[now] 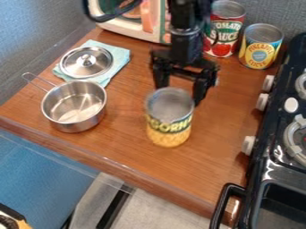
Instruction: Move the yellow can to the bottom right of the table right to the silver pot
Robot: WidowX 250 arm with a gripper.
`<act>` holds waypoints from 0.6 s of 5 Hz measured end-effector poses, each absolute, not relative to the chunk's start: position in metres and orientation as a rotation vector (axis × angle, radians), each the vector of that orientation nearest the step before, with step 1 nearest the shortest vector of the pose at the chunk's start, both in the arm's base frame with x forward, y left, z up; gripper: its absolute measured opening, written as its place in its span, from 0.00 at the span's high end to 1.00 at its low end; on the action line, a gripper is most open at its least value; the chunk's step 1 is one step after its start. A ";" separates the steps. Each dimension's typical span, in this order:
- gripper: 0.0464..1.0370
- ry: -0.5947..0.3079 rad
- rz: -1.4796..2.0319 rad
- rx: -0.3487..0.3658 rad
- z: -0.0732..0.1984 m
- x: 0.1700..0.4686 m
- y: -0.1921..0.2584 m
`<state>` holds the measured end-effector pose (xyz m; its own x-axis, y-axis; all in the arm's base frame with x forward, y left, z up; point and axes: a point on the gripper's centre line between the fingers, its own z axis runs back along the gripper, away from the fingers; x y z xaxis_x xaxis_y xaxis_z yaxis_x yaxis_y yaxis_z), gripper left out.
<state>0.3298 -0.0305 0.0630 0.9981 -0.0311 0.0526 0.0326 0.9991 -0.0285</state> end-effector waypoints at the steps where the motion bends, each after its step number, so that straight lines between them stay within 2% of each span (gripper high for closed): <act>1: 0.04 -0.071 -0.073 -0.020 0.067 0.301 -0.027; 2: 0.04 -0.092 -0.097 -0.002 0.069 0.283 -0.025; 3: 0.04 -0.126 -0.107 0.007 0.071 0.281 -0.024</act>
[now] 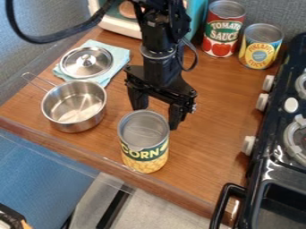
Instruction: Move the yellow can to the bottom right of the table right to the silver pot
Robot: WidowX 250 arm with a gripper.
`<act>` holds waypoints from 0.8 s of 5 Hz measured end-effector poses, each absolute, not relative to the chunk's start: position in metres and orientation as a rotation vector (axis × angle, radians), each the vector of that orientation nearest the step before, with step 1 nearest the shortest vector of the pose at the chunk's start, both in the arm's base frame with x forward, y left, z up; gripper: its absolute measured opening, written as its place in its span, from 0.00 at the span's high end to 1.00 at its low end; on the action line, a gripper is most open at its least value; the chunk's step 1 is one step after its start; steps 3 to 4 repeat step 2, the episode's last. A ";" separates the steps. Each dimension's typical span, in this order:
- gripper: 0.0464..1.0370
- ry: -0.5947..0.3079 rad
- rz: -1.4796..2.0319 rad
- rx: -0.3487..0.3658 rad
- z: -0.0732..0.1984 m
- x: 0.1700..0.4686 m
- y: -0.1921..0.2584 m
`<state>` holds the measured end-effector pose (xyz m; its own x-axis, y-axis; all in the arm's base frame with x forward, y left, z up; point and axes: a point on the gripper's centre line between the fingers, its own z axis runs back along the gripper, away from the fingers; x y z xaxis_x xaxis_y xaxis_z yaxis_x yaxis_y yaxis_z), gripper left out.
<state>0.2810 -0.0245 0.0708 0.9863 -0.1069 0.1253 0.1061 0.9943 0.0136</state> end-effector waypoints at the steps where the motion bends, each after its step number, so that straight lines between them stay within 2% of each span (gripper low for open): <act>1: 0.04 -0.183 -0.102 0.001 0.086 0.287 -0.026; 2: 0.04 -0.242 -0.111 -0.034 0.113 0.296 -0.032; 4: 0.04 -0.242 -0.111 -0.034 0.113 0.296 -0.032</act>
